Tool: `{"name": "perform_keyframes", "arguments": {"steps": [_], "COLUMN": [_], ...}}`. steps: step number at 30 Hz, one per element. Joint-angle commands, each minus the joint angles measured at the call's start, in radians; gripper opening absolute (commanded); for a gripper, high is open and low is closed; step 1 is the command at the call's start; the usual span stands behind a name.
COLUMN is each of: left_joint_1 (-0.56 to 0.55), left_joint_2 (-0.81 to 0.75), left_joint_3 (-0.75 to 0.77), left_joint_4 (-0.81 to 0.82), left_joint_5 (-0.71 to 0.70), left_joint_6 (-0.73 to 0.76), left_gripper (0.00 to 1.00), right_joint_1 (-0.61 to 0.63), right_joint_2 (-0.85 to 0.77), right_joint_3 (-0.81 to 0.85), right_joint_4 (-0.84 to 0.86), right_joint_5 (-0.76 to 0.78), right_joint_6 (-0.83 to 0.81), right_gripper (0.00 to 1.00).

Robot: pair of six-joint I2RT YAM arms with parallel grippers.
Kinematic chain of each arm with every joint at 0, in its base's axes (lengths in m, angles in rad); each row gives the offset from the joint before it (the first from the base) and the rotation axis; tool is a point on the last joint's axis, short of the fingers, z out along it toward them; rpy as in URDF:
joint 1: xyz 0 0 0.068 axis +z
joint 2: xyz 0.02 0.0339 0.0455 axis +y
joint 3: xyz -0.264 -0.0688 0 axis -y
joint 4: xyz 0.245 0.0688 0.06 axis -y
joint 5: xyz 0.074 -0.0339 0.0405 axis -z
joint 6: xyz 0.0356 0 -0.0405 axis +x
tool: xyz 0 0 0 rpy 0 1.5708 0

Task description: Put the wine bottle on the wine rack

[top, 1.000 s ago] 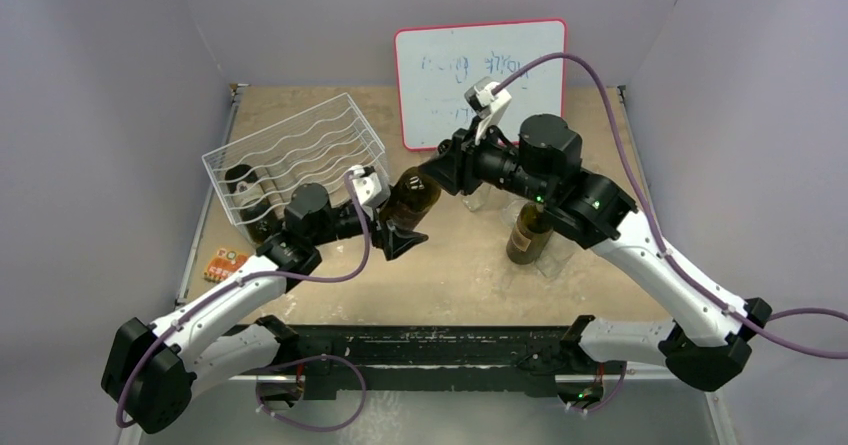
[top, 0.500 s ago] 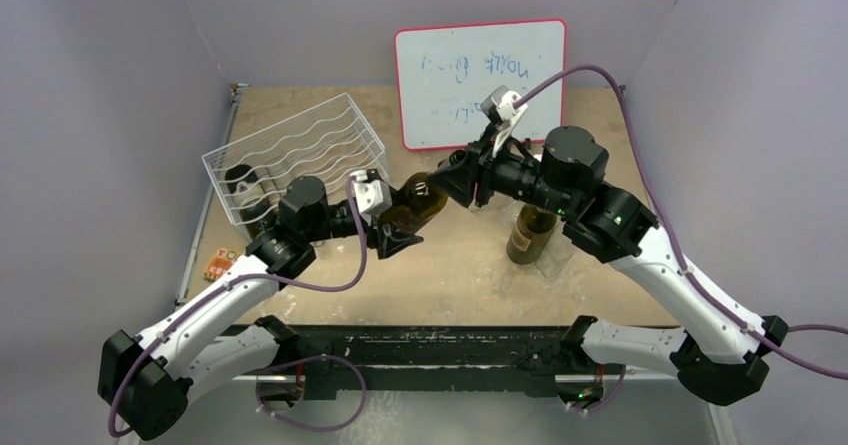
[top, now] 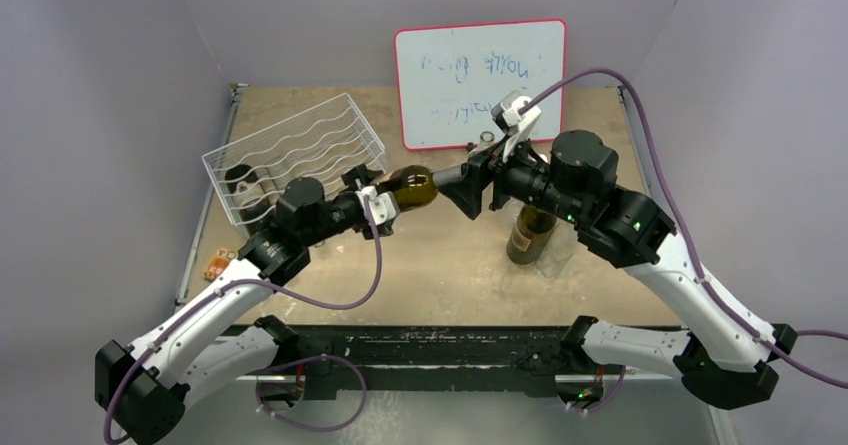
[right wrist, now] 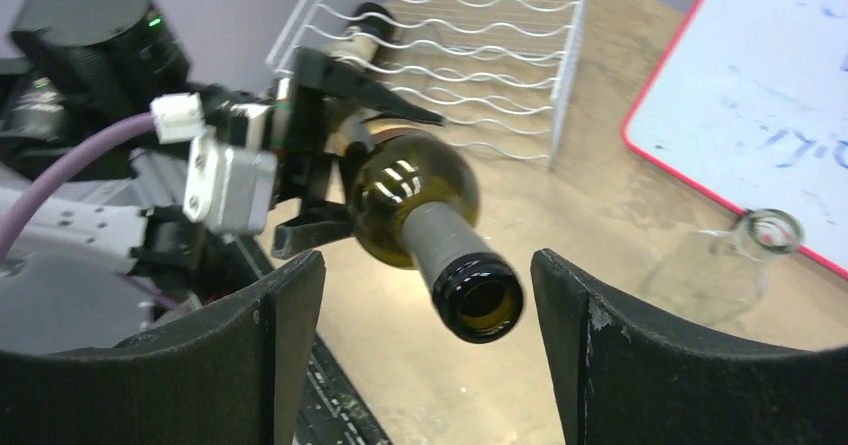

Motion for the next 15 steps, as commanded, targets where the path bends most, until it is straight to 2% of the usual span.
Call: {"name": "perform_keyframes", "arguments": {"steps": [1,6,15], "left_joint_1": [0.001,0.001,0.000], "left_joint_2": [-0.083,-0.122,-0.205], "left_joint_3": [-0.011,-0.031,-0.100], "left_joint_4": [0.098,-0.005,-0.039], "left_joint_5": [-0.156,-0.189,-0.187], "left_joint_6": [0.181,0.287,0.458], "left_gripper": [0.00,0.00,0.00], "right_joint_1": [0.005,0.004,0.006], "right_joint_2": [0.056,0.110,0.243], "right_joint_3": [0.140,0.179,0.145], "right_joint_4": [-0.115,-0.137,-0.114], "right_joint_5": [0.130,0.087,-0.103], "right_joint_6": [-0.070,-0.110,-0.252], "right_gripper": [0.78,0.80,0.80]}}
